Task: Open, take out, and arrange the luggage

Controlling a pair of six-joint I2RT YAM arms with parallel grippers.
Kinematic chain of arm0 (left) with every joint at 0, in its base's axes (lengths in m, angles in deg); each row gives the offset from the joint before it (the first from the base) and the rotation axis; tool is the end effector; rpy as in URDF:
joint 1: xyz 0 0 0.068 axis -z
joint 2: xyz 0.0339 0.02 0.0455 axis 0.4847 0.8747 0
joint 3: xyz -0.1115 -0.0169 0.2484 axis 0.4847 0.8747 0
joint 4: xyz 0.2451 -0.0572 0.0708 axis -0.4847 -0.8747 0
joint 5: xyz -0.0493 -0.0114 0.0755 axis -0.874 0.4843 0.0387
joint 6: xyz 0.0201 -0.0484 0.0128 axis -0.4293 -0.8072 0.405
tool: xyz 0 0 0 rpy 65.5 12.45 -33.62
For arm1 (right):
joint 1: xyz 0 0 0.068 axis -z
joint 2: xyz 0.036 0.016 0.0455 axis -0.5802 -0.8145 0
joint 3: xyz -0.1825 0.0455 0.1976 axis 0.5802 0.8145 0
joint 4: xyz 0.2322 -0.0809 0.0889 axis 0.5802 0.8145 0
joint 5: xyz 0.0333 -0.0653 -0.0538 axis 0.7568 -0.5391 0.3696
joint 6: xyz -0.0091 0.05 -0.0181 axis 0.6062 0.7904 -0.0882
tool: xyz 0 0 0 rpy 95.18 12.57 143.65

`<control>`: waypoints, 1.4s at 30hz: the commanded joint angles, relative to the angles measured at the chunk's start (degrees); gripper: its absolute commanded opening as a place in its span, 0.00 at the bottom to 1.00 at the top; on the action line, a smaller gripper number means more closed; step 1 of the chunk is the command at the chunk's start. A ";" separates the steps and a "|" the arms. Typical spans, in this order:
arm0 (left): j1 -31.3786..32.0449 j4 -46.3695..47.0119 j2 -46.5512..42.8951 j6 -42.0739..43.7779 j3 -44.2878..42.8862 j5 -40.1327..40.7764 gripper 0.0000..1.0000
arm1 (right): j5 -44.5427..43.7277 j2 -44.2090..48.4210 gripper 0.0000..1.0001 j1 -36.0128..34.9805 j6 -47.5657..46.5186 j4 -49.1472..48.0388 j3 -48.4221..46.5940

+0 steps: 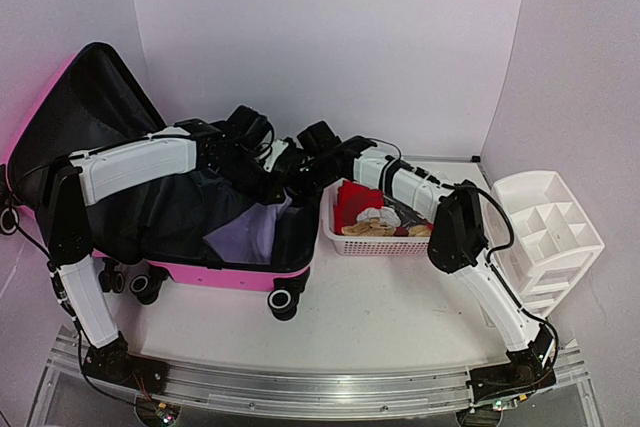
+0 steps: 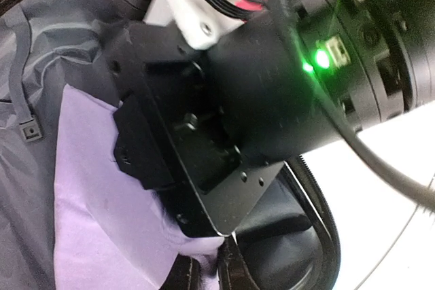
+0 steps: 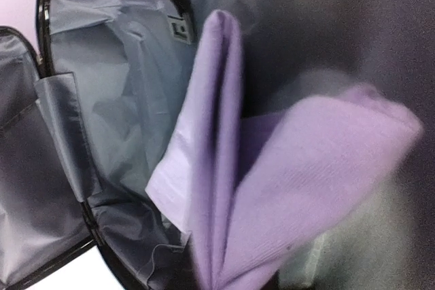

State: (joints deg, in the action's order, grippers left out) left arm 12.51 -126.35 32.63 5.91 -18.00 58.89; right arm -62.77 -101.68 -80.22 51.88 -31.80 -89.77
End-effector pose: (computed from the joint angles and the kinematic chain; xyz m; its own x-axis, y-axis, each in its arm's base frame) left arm 0.2938 -0.2660 0.2907 -0.6631 0.4643 -0.5872 0.6552 0.7393 -0.1553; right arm 0.3950 0.4103 0.2031 -0.9823 0.1702 -0.0785 0.0635 0.6960 0.7152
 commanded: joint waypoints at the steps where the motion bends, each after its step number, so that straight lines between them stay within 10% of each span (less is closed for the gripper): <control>1: 1.04 3.21 -5.70 1.52 1.26 -6.15 0.13 | 1.27 0.48 0.00 0.36 -7.55 -7.28 -0.68; 11: 1.00 4.01 -17.94 1.39 4.97 -8.12 0.61 | 2.24 11.01 0.00 1.38 -23.42 -10.86 5.26; 42: 0.07 5.42 -24.65 -1.45 6.92 -3.64 0.65 | -2.40 44.18 0.00 20.83 -29.77 -30.50 54.60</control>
State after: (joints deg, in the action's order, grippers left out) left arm 12.83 -123.64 8.19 5.17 -9.26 55.83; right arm -62.49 -64.48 -61.33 22.15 -53.78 -37.78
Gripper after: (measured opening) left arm 0.647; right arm 0.072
